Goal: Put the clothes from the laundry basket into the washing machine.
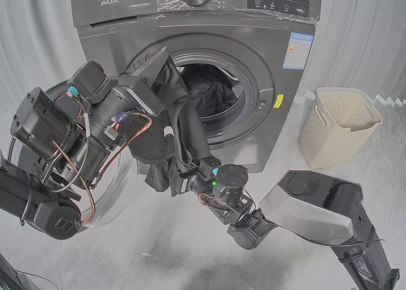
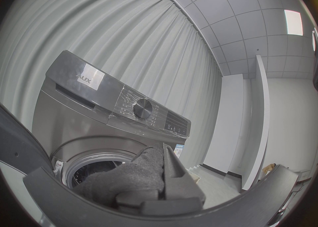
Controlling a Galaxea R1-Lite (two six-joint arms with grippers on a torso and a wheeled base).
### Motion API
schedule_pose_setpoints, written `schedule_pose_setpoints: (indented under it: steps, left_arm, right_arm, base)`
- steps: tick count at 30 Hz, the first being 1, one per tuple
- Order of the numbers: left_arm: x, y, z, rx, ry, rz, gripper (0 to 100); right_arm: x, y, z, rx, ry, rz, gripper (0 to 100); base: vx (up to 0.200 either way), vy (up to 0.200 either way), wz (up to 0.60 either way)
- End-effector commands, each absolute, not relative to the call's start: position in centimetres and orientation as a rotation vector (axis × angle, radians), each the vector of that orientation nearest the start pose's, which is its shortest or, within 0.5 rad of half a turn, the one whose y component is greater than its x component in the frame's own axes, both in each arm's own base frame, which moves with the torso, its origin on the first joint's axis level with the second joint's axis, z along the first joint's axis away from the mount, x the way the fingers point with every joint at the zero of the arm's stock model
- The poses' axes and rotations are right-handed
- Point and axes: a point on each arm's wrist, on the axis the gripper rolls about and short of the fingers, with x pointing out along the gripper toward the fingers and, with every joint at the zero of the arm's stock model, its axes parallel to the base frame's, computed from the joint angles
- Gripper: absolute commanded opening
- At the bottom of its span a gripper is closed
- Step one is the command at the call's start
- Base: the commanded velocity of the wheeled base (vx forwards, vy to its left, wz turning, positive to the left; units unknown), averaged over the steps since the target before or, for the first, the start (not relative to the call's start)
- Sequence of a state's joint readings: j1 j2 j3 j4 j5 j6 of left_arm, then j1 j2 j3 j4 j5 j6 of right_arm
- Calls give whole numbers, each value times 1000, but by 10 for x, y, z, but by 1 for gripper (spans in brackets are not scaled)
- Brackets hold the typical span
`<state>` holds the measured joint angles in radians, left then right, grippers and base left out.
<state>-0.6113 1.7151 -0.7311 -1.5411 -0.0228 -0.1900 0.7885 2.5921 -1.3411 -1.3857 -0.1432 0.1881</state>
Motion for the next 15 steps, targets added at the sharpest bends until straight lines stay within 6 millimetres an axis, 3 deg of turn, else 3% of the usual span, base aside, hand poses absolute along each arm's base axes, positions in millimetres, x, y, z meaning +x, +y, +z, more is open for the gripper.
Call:
schedule_pose_setpoints:
  steps: [1,7,8,15]
  left_arm:
    - [239,-166,247,-342,-482,-661,0]
    - [240,-165,247,-341,-481,-659,0]
    - [240,-166,248,-342,-484,-659,0]
    - [240,-166,248,-342,-484,-658,0]
  right_arm:
    - [338,334,34,239,-46,651,0]
    - [314,320,34,213,26,665,0]
    - [311,319,37,218,25,668,100]
    - [292,310,34,173,88,729,100]
  base:
    - [0,0,0]
    - [0,0,0]
    - [0,0,0]
    - [0,0,0]
